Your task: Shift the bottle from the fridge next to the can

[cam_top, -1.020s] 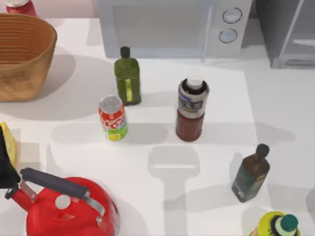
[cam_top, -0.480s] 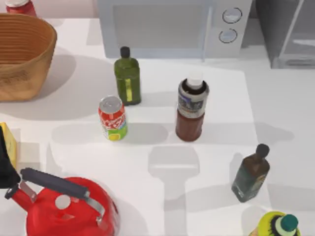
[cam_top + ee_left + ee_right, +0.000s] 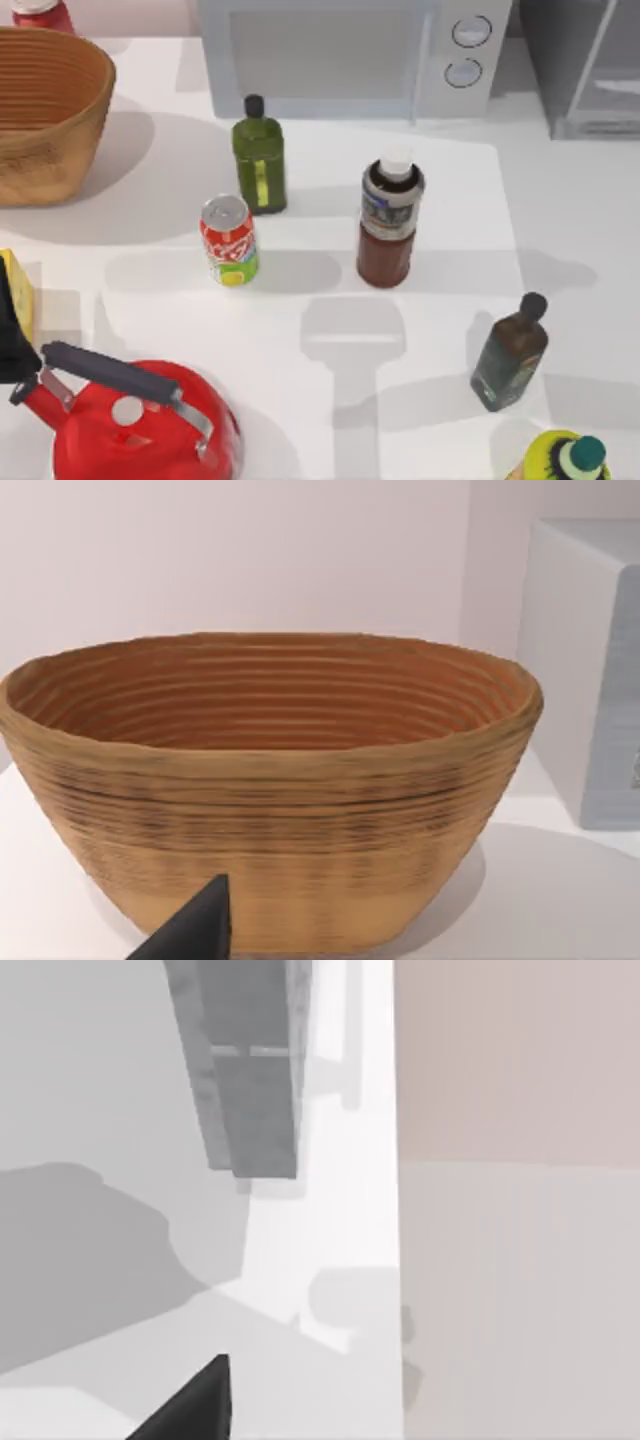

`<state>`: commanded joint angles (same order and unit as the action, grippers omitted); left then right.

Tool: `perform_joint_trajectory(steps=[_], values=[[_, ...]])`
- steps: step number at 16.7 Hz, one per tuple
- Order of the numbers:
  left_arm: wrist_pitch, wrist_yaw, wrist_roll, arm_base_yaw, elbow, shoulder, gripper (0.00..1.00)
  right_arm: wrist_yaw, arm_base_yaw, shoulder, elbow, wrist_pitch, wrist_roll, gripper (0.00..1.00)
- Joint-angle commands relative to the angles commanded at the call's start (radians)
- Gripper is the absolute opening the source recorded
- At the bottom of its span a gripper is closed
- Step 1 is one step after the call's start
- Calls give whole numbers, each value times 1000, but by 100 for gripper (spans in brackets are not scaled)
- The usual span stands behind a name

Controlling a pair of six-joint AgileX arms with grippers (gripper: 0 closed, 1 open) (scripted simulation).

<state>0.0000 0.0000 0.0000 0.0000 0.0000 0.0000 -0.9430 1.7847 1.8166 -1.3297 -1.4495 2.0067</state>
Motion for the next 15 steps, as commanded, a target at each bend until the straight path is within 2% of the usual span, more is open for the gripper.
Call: perform_joint_trajectory(steps=[2,5,15], values=[[0,0,0,0,0,0,100,7,-49,2,0,67,-73,100],[0,0,0,0,0,0,100,32,-167,6,2,231,-262,100],[0,0,0,0,0,0,100,158,-692,19,25,945,-1157,100]])
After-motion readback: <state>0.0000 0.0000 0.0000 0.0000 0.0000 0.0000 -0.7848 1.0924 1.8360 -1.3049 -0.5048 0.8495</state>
